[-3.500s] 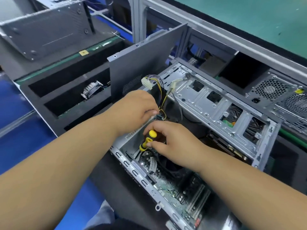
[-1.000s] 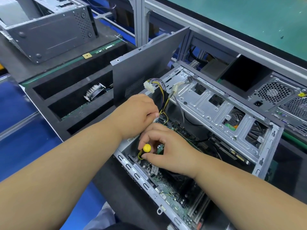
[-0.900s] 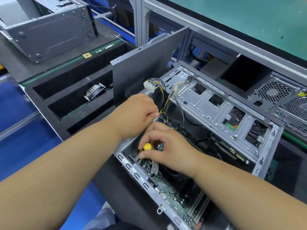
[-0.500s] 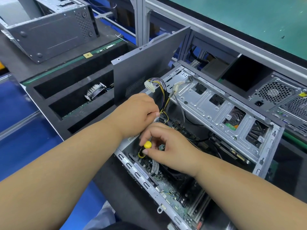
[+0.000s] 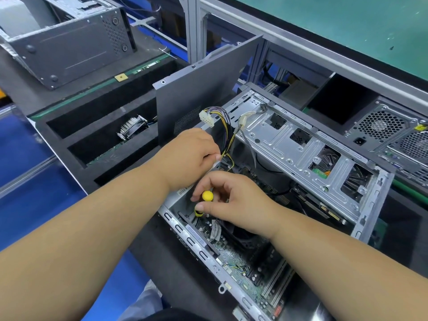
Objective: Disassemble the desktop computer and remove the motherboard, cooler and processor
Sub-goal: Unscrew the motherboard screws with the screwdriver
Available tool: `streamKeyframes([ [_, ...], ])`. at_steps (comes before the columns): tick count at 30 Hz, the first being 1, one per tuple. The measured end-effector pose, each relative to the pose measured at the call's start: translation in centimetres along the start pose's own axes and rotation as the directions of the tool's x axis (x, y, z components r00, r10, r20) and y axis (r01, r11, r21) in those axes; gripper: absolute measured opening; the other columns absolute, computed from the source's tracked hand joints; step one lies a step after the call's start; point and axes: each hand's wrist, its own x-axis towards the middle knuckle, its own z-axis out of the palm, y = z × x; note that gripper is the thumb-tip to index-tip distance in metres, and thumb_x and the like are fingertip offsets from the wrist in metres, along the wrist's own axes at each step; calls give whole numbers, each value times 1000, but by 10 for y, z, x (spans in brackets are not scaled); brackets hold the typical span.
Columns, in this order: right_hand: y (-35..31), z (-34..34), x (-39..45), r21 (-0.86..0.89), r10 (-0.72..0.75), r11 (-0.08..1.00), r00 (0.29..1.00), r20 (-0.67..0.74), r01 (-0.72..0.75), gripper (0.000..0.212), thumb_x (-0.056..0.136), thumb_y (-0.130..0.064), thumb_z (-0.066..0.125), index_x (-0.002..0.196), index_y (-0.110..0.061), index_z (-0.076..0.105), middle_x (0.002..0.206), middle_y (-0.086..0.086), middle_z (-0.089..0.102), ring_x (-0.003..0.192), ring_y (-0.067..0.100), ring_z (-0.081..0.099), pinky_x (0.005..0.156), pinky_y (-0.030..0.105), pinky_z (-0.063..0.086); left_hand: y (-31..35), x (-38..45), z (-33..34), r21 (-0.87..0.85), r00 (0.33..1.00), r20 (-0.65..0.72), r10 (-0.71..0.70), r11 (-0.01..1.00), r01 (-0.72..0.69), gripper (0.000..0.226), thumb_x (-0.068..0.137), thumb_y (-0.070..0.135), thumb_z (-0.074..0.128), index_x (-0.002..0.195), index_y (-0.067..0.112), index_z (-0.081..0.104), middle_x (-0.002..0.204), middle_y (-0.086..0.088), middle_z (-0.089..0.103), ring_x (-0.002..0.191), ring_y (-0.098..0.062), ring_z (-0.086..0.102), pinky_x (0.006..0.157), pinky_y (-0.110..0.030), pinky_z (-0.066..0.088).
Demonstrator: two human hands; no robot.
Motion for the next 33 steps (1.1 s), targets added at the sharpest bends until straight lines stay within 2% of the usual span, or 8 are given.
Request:
streamKeyframes([
  [5, -1, 0, 1, -4, 3, 1000, 1000, 7, -3, 18, 83, -14, 77, 96, -17, 66, 83, -3, 71, 63, 7, 52, 63, 18, 43, 1, 0, 1, -5, 1000, -5, -5, 1000, 5, 15, 93, 18, 60, 87, 13, 73, 81, 0, 63, 85, -21, 55, 86, -38, 44],
  [9, -1, 2, 0, -89, 34, 995, 998, -58, -39, 33, 72, -23, 87, 88, -20, 58, 63, -9, 55, 56, 8, 48, 59, 25, 42, 0, -1, 2, -1, 1000, 2, -2, 1000, 2, 16, 93, 17, 59, 86, 12, 72, 80, -1, 62, 85, -22, 55, 85, -40, 45],
  [14, -2, -4, 1, 19, 76, 997, 997, -31, -76, 19, 76, -13, 83, 90, -21, 73, 53, -9, 54, 46, 1, 46, 48, 10, 36, 0, -1, 1, 16, 1000, 10, -1, 1000, 1, 16, 94, 19, 58, 87, 13, 72, 80, 0, 61, 84, -21, 54, 85, -39, 44],
  [19, -3, -2, 0, -8, -3, 1000, 1000, -31, 2, 18, 78, -3, 75, 85, -20, 73, 93, 6, 58, 63, 11, 52, 68, 23, 43, 2, -1, 0, 15, 1000, 13, -10, 1000, 10, 19, 93, 21, 57, 87, 12, 73, 80, -1, 62, 84, -22, 55, 85, -38, 44],
  [21, -3, -2, 0, -15, -24, 1000, 998, -53, 23, 13, 78, -9, 79, 82, -19, 72, 97, 8, 56, 65, 13, 51, 69, 22, 43, 1, -1, -1, 21, 1000, 16, -17, 1000, 16, 18, 93, 21, 57, 88, 13, 72, 81, -1, 62, 85, -22, 54, 85, -39, 44],
  [26, 1, -2, 2, 25, 39, 999, 995, -87, -37, 19, 78, -11, 81, 89, -19, 68, 76, -10, 64, 61, 7, 49, 62, 18, 42, 2, -1, 0, 17, 999, 24, -29, 999, 28, 19, 94, 22, 56, 87, 13, 72, 81, 0, 62, 86, -21, 54, 86, -40, 44],
  [30, 1, -4, 4, 109, 95, 990, 994, -57, -88, 18, 78, -6, 80, 89, -15, 68, 79, 15, 68, 64, 18, 50, 65, 31, 43, 3, -1, -1, 14, 999, 23, -38, 999, 38, 25, 93, 26, 52, 86, 13, 72, 80, 0, 62, 85, -20, 54, 85, -38, 44],
  [33, 0, -5, 3, 129, 123, 984, 992, -12, -120, 21, 82, -1, 75, 95, -17, 72, 63, -4, 60, 61, 9, 51, 61, 21, 41, 3, -1, -2, 11, 999, 27, -39, 999, 39, 27, 92, 27, 51, 86, 13, 72, 79, 1, 61, 84, -20, 53, 84, -38, 44],
])
